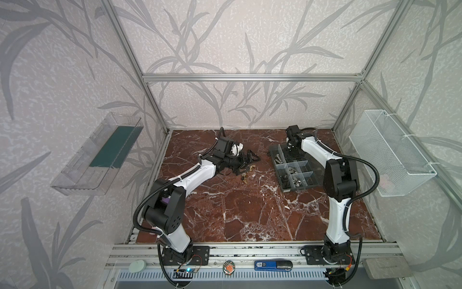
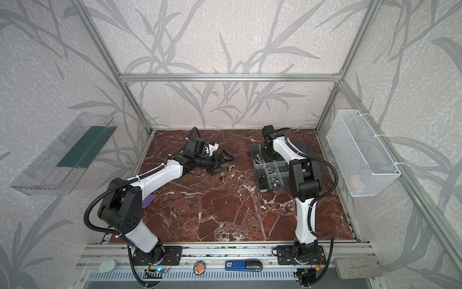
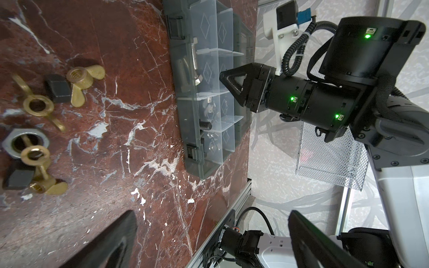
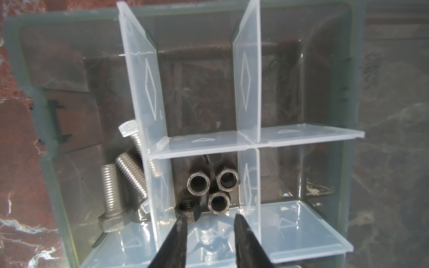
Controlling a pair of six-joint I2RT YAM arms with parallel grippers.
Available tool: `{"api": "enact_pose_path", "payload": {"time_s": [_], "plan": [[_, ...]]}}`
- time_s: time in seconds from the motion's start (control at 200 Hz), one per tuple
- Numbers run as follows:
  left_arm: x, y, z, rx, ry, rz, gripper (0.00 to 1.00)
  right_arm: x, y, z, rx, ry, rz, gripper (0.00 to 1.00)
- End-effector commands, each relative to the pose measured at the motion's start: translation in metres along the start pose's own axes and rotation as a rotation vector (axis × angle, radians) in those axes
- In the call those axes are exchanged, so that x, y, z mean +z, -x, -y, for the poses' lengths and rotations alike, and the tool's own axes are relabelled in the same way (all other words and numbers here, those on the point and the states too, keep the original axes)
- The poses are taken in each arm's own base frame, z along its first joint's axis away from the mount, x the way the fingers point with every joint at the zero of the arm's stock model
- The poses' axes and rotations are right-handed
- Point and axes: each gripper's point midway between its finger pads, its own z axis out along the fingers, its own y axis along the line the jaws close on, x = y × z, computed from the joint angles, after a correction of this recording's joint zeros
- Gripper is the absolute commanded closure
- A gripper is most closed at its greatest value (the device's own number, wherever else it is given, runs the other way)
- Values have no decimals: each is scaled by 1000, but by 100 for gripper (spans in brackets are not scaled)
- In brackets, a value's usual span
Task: Sort the screws and nuts into containers
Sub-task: Place the nut into the container, then rotate the nut at the center of the table.
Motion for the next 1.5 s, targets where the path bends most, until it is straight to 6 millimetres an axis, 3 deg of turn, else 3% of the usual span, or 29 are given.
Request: {"api": "enact_pose_path", "payload": {"time_s": [0.0,0.22,0.415,0.635,0.935,1.17,1.495], "plan": [[-13,0,-2,10,15,22,1,-40,10,-2,-2,38,60,63],[-34,8,-19,-29,31,64,1,-84,12,-32,-68,62,151,54],[-56,12,-38,-97,15,110,1,-107,-3,-93,-173,117,196,53],[-81,10,-58,-141,6,157,1,-95,-38,-187,-314,214,173,53],[-107,4,-83,-202,-8,210,1,-59,-88,-278,-415,305,53,53],[-116,4,-89,-213,-16,227,1,-39,-105,-305,-413,342,-1,57],[-117,3,-90,-215,-20,229,1,-13,-103,-306,-418,302,-20,58]]}}
